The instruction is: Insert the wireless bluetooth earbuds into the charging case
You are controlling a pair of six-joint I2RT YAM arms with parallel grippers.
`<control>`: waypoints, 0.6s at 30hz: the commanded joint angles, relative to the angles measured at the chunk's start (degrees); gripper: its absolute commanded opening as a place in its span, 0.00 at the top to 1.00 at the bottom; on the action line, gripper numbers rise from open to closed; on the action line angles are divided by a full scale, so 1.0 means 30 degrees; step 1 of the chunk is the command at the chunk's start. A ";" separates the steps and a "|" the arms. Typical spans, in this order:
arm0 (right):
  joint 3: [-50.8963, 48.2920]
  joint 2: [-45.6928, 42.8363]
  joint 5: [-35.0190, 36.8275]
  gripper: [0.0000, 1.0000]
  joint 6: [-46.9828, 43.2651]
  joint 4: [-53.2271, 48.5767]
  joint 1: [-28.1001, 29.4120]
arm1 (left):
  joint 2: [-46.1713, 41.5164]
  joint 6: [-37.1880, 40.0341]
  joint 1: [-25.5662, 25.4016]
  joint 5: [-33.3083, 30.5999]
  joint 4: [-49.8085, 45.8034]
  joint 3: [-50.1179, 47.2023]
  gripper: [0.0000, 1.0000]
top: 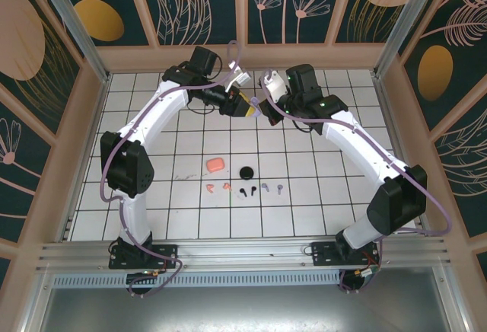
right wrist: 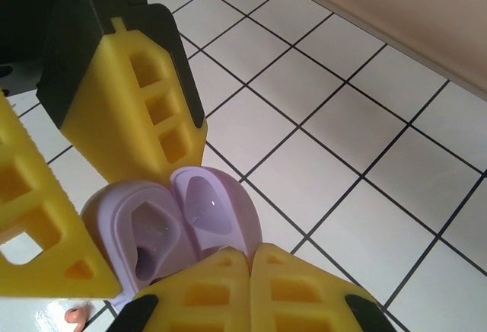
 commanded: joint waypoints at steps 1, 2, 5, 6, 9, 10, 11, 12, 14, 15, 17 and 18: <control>0.0770 0.0124 -0.0616 1.00 0.0013 0.0440 0.0422 | 0.0193 -0.0146 -0.0129 0.0801 0.1024 -0.0187 0.73; 0.0782 0.0149 -0.0614 1.00 0.0012 0.0417 0.0422 | 0.0185 -0.0177 -0.0129 0.0777 0.1144 -0.0256 0.75; 0.0800 0.0125 -0.0587 1.00 0.0076 0.0444 0.0451 | 0.0021 -0.0406 -0.0157 0.0858 0.1601 -0.0545 0.83; 0.0834 0.0132 -0.0583 1.00 0.0113 0.0474 0.0452 | -0.0013 -0.0442 -0.0158 0.0889 0.1682 -0.0607 0.87; 0.0852 0.0069 -0.0442 1.00 0.0242 0.0579 0.0450 | -0.0074 -0.0554 -0.0155 0.0971 0.1931 -0.0835 0.98; 0.0867 0.0047 -0.0364 1.00 0.0362 0.0668 0.0444 | -0.0130 -0.0584 -0.0158 0.1000 0.2090 -0.0936 1.00; 0.0880 -0.0012 -0.0189 0.99 0.0564 0.0766 0.0424 | -0.0231 -0.0661 -0.0158 0.1006 0.2380 -0.1147 1.00; 0.0915 -0.0061 0.0029 0.86 0.0801 0.0764 0.0380 | -0.0421 -0.0866 -0.0144 0.0993 0.2845 -0.1471 1.00; 0.0932 -0.0389 0.0136 0.66 0.1484 0.0628 0.0060 | -0.1121 -0.1962 -0.0131 0.0519 0.4874 -0.2704 1.00; 0.0863 -0.0680 -0.0160 0.59 0.1928 0.0601 -0.0230 | -0.1559 -0.2520 -0.0107 0.0322 0.6057 -0.3417 1.00; -0.0020 -0.1803 -0.0607 0.48 0.3065 0.0823 -0.0914 | -0.2796 -0.4230 0.0056 -0.0354 0.9090 -0.5380 1.00; -0.0592 -0.2323 -0.0689 0.45 0.3629 0.0949 -0.1195 | -0.3306 -0.4853 0.0153 -0.0614 1.0463 -0.6179 1.00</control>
